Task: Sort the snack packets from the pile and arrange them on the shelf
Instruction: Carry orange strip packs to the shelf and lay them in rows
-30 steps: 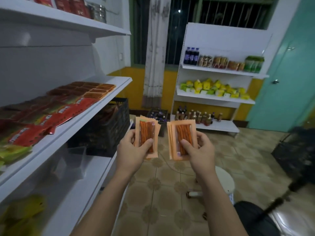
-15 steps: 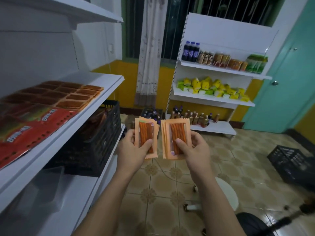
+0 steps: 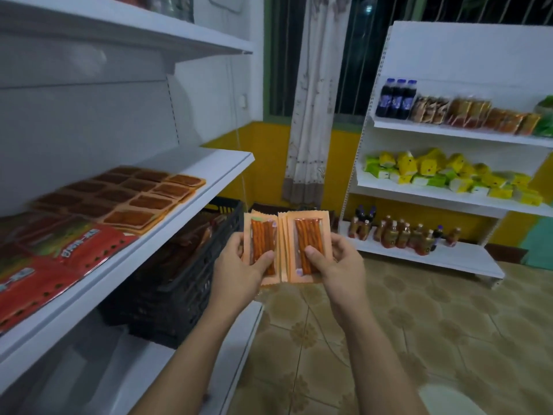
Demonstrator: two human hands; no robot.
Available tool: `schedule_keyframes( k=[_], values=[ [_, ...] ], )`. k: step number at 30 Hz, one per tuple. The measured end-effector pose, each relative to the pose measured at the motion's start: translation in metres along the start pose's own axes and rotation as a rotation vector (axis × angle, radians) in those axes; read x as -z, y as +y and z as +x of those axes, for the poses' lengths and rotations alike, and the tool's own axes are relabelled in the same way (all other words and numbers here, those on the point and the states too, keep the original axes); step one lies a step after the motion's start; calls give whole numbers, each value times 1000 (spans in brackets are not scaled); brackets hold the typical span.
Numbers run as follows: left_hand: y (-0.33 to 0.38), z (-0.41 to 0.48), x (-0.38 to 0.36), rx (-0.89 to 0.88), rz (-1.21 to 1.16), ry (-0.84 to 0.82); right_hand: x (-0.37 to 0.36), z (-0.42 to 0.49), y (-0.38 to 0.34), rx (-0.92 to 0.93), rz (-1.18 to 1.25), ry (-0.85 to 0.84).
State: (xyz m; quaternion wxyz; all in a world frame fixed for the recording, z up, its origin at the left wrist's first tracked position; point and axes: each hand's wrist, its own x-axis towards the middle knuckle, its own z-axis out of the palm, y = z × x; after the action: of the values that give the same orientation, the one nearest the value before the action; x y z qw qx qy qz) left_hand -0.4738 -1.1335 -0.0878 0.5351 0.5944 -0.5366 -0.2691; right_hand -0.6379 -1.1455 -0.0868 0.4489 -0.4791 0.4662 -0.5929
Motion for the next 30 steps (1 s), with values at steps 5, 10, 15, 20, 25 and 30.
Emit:
schedule_keyframes(
  k=[5, 10, 15, 20, 25, 30],
  values=[
    [3, 59, -24, 12, 17, 127, -18, 92, 6, 10, 60, -167],
    [11, 103, -31, 58, 23, 275, -51, 160, 6, -11, 64, -349],
    [8, 115, -6, 76, 53, 447, -104, 179, 4, -30, 115, -528],
    [3, 121, 34, 72, 144, 592, -167, 173, 3, -96, 214, -643],
    [-11, 136, 81, 112, 181, 726, -230, 164, 1, -139, 264, -753],
    [-16, 152, 123, 108, 78, 787, -295, 156, -9, -48, 162, -794]
  ],
)
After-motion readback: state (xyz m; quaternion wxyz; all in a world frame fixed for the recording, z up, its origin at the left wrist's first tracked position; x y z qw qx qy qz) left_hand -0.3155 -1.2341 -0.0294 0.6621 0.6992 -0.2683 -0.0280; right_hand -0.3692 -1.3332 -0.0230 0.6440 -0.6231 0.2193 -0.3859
